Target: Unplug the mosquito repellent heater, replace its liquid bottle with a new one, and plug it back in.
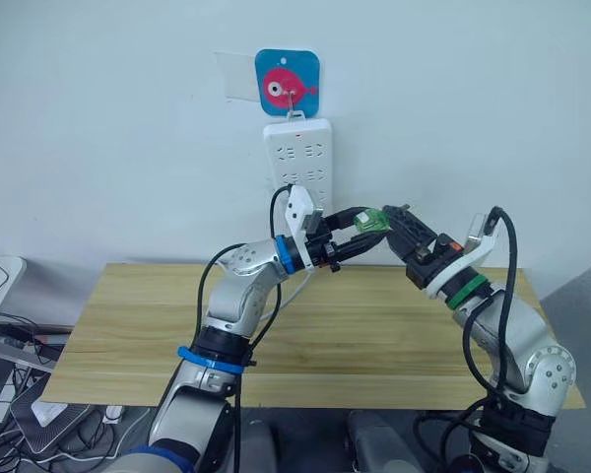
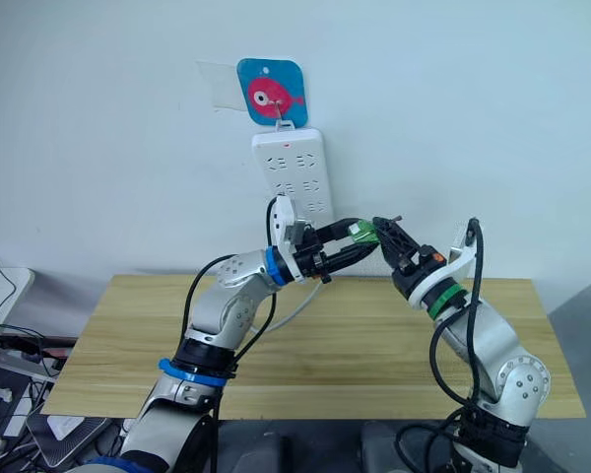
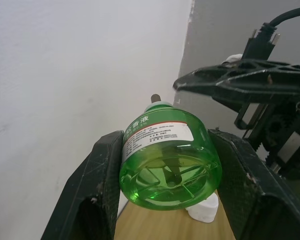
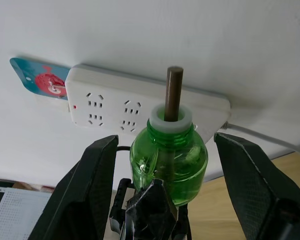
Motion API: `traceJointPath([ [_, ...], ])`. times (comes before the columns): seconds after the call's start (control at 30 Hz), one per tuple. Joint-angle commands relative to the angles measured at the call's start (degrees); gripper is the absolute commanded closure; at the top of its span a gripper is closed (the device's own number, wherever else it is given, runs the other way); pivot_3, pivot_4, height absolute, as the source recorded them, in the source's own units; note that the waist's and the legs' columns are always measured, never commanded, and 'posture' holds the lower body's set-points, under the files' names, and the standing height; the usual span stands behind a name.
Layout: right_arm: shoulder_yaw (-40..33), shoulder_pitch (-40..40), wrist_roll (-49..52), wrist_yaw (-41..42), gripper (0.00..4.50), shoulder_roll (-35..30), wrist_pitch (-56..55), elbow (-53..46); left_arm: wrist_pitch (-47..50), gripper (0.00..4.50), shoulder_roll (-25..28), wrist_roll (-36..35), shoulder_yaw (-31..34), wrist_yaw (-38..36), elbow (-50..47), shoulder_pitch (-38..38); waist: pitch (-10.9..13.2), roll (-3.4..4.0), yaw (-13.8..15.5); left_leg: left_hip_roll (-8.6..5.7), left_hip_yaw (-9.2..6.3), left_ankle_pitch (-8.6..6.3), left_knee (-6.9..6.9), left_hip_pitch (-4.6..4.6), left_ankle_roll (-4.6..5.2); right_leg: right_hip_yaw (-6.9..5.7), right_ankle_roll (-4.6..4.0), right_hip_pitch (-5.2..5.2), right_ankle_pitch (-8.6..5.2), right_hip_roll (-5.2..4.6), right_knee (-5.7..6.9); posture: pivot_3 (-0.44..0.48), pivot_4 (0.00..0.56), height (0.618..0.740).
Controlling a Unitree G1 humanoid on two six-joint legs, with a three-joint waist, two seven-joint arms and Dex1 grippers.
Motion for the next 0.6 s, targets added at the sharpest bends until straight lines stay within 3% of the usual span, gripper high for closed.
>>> traceJointPath([
  [0.03,2.8,0.2,1.5,1.5,1.29,-2.2,-4.5,-1.8,0.1,2.24,0.0,-0.7,-0.4,-0.6,-3.3,0.5,0.0,0.0,0.0,0.0,0.01,0.0,0.0,0.0,0.0,0.01,0.0,0.0,0.0,0.0,-0.01,0.021,0.154,0.74],
  [0.57,9.6,-0.3,0.0,5.1,1.29,-9.3,-12.8,-0.3,-0.3,2.24,-0.1,-0.3,-0.9,-0.8,-3.2,0.8,0.0,-0.01,0.2,0.0,0.02,0.0,0.01,-0.02,0.0,0.02,0.0,0.0,0.0,-0.01,-0.03,0.017,0.155,0.74],
  [0.6,9.9,-0.2,-0.1,5.2,1.48,-9.5,-13.1,-0.3,-0.3,2.24,-0.2,-0.2,-0.9,-0.7,-3.2,0.8,0.0,-0.01,0.2,0.0,0.02,0.0,0.01,-0.02,0.0,0.02,0.0,0.0,0.0,-0.01,-0.03,0.017,0.155,0.74],
])
